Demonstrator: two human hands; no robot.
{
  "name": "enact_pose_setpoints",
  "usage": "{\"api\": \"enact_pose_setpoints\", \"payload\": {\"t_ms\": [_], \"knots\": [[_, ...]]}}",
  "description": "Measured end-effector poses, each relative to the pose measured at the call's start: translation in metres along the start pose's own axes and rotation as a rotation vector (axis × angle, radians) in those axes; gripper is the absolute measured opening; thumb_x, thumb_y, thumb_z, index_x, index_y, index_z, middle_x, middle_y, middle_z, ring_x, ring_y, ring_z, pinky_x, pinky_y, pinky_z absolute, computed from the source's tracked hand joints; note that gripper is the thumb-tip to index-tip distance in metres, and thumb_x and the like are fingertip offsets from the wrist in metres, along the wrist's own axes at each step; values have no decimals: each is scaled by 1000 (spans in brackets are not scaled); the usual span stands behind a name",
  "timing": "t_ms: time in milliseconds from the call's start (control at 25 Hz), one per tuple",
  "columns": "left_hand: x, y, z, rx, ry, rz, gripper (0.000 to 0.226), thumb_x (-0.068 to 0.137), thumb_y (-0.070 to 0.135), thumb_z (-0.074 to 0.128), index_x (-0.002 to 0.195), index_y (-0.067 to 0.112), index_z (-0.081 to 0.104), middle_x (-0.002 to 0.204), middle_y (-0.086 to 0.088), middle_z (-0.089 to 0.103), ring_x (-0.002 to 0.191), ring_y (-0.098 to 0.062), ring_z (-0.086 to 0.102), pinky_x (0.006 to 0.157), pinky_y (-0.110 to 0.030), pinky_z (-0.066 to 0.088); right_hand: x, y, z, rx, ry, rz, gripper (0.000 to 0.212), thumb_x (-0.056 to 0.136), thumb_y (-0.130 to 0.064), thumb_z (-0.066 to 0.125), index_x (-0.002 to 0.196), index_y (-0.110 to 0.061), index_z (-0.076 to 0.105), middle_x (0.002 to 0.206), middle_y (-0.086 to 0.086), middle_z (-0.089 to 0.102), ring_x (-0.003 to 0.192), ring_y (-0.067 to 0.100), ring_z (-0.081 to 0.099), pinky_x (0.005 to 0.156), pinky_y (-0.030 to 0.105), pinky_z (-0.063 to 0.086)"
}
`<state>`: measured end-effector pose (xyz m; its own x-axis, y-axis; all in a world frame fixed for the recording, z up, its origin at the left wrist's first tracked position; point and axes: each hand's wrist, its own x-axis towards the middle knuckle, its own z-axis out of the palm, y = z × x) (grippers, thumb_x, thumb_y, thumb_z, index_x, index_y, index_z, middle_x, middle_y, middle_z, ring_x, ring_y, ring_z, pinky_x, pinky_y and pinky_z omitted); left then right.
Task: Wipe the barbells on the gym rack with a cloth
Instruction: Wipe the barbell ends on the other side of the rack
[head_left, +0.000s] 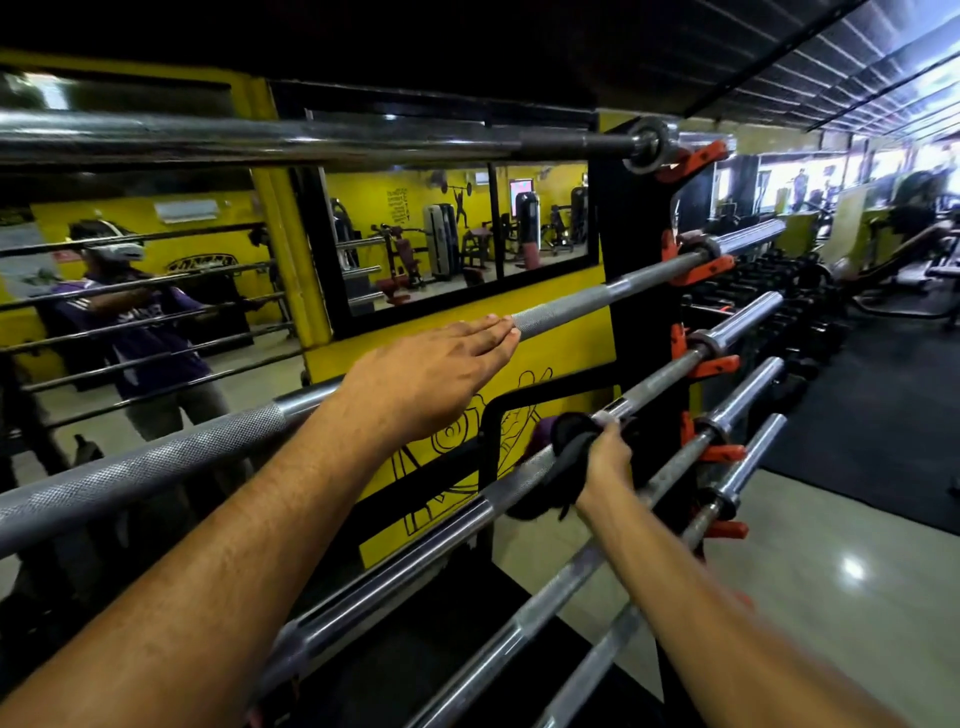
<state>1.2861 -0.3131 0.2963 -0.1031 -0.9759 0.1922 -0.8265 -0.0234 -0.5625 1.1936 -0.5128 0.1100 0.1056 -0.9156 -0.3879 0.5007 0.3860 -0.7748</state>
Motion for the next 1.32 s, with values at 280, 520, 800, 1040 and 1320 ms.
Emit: {"api": "enact_pose_setpoints", "payload": {"t_ms": [280,520,800,1040,1320], "knots": [[-7,2,5,-31,72,10,69,104,12,36,160,24,-3,168,4,-2,154,-12,2,125,-32,9,-112,59,-36,-156,-282,-17,31,101,-40,50,125,-20,57,114,16,70,103,34,68,93,56,55],[-82,32,27,-421,211,0,55,107,34,26,160,28,16,164,15,6,150,0,6,123,-22,8,-142,30,-92,-124,-250,-18,31,96,-36,59,112,-11,68,96,11,74,89,27,68,75,34,52],[-237,62,89,-378,110,-518,60,104,51,25,145,17,52,140,0,61,120,-20,63,92,-29,53,-161,67,-108,25,-234,171,28,96,-40,56,100,-18,73,99,7,73,81,23,71,74,35,50],[-264,79,84,-93,-62,-914,59,103,42,26,125,5,65,111,-13,73,100,-33,67,96,-45,48,-169,71,-67,219,-459,232,33,99,-39,39,107,-23,67,100,1,73,90,20,70,89,29,51],[-259,91,98,30,-46,-1222,56,105,35,23,136,1,56,121,-14,68,115,-32,60,117,-49,29,-200,97,-23,-8,-652,434,30,98,-38,51,113,-19,69,112,9,73,110,30,67,93,40,54]]}}
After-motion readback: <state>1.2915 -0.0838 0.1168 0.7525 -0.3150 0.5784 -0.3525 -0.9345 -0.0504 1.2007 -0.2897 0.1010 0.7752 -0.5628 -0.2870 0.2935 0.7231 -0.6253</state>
